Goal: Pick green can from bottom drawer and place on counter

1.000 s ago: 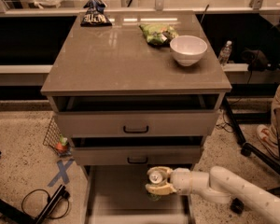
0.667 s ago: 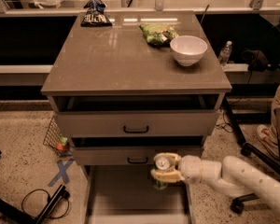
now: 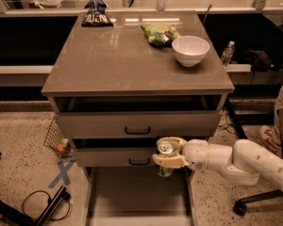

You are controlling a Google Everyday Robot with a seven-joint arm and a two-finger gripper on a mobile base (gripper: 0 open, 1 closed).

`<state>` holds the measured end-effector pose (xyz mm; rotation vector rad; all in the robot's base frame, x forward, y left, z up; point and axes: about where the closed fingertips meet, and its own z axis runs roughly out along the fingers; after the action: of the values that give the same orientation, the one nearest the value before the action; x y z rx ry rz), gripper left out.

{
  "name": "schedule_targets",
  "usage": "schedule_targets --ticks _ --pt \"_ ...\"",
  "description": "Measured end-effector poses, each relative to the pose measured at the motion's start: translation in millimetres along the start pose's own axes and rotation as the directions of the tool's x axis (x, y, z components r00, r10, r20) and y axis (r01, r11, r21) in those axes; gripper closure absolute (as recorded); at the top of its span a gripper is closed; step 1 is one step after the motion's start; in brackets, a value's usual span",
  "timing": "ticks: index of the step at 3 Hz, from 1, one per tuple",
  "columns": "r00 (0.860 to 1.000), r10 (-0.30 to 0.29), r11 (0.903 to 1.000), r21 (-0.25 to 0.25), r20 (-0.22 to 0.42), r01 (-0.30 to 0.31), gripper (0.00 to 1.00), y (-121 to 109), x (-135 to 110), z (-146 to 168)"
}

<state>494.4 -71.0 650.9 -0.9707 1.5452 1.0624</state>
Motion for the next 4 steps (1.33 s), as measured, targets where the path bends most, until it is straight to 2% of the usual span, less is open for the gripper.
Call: schedule_targets --ticks 1,2,3,4 --pt "1.0 0.007 1.0 -0.004 0.005 -0.007 1.0 0.3 4.2 1.5" --pt "1.0 -0.014 0.9999 -0.003 0.012 0.014 1.0 4.1 -24.8 2.0" --pt "0.999 -0.022 0.9994 0.028 0.025 0.021 1.0 7.9 -84.4 0.4" --pt "0.999 -0.037 0.9961 0.081 0.02 0.035 1.0 2.8 -165.5 -0.4"
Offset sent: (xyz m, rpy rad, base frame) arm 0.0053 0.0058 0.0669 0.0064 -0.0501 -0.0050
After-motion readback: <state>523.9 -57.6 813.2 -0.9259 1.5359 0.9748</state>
